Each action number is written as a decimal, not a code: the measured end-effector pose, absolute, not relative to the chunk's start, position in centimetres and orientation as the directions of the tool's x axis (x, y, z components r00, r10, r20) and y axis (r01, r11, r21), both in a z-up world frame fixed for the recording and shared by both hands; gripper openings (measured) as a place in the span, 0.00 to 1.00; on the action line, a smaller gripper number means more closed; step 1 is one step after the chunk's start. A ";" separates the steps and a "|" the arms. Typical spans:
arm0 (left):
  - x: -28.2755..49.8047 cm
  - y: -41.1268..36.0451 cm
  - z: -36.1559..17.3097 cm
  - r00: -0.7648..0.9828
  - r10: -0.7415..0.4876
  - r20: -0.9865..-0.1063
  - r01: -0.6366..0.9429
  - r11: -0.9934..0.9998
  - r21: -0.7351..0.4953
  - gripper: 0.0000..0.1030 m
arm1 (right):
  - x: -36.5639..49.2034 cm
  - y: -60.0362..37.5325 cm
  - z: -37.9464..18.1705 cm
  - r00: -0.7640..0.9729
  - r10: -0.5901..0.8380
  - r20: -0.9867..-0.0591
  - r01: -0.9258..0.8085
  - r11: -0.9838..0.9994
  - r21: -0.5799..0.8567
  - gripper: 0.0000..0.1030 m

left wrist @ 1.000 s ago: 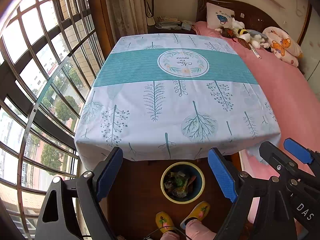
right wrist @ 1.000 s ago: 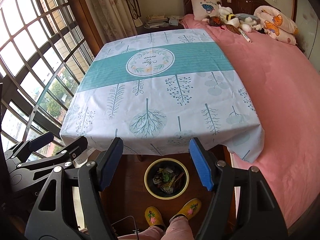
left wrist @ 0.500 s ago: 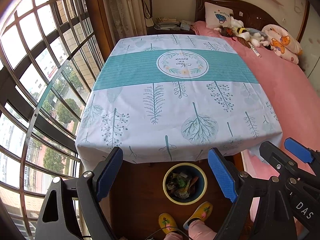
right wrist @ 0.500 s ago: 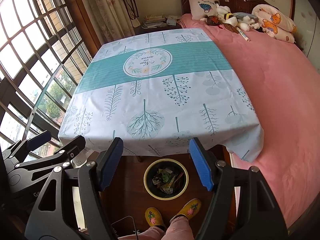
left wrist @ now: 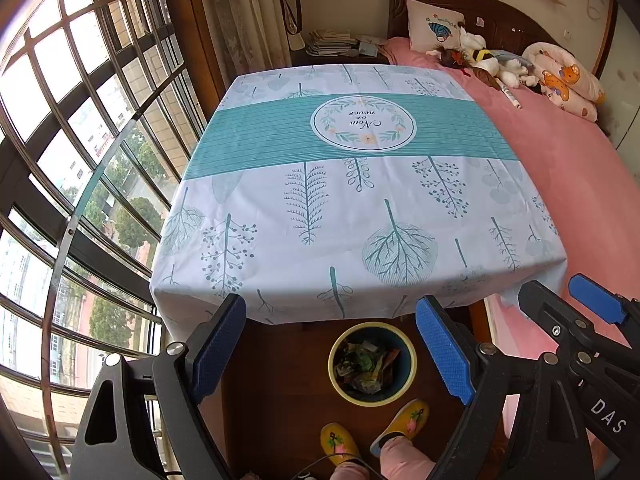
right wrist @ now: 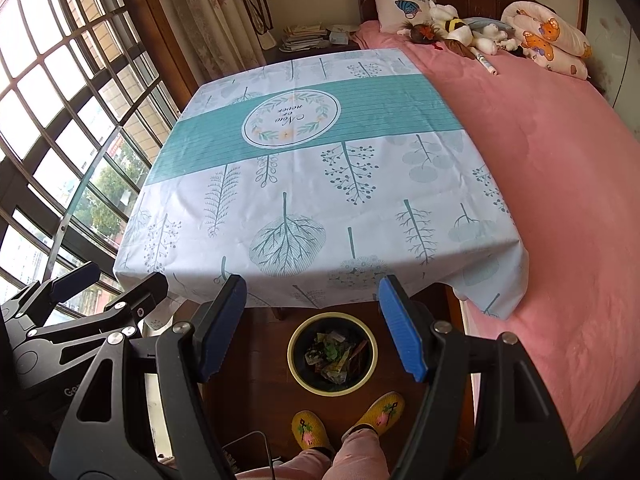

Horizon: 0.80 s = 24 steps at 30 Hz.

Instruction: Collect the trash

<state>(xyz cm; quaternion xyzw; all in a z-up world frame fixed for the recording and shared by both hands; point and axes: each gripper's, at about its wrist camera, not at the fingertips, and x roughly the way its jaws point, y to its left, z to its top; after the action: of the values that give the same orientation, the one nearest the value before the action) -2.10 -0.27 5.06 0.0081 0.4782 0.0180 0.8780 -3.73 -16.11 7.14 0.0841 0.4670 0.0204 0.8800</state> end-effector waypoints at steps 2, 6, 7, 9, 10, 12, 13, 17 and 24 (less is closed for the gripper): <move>-2.2 -0.2 4.9 0.543 0.040 -0.839 -0.021 0.999 0.034 0.86 | -3.7 -16.1 7.0 0.563 0.114 -0.818 0.043 0.985 0.167 0.64; -2.1 -0.4 5.0 0.543 0.040 -0.839 -0.021 0.999 0.034 0.86 | -3.7 -16.1 7.0 0.563 0.114 -0.819 0.043 0.985 0.167 0.64; -2.2 -0.3 4.9 0.543 0.040 -0.839 -0.021 0.999 0.034 0.86 | -3.7 -16.1 7.0 0.563 0.114 -0.818 0.043 0.985 0.167 0.64; -2.1 -0.4 4.9 0.542 0.038 -0.840 -0.019 0.999 0.033 0.86 | -3.7 -16.0 7.0 0.563 0.113 -0.819 0.044 0.985 0.166 0.64; -2.1 -0.4 5.0 0.541 0.036 -0.840 -0.016 0.999 0.032 0.86 | -3.7 -16.0 7.0 0.563 0.113 -0.819 0.044 0.985 0.166 0.64; -2.1 -0.3 4.9 0.540 0.031 -0.841 -0.011 0.999 0.030 0.86 | -3.7 -16.0 7.0 0.563 0.112 -0.819 0.045 0.985 0.166 0.64; -2.2 -0.3 4.9 0.540 0.030 -0.841 -0.010 1.000 0.029 0.86 | -3.7 -16.0 7.0 0.563 0.112 -0.819 0.045 0.985 0.166 0.64; -2.1 -0.3 4.9 0.539 0.027 -0.842 -0.006 1.000 0.028 0.86 | -3.7 -16.0 7.0 0.564 0.111 -0.819 0.045 0.985 0.165 0.64; -1.8 -0.4 4.9 0.535 0.021 -0.844 0.004 1.000 0.028 0.86 | -3.7 -16.1 7.0 0.564 0.110 -0.818 0.045 0.985 0.164 0.64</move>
<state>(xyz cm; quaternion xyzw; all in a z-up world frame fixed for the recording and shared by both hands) -1.83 -0.37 4.87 0.0132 0.4819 0.0047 0.8761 -3.73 -16.06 6.95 0.0835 0.4665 0.0185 0.8804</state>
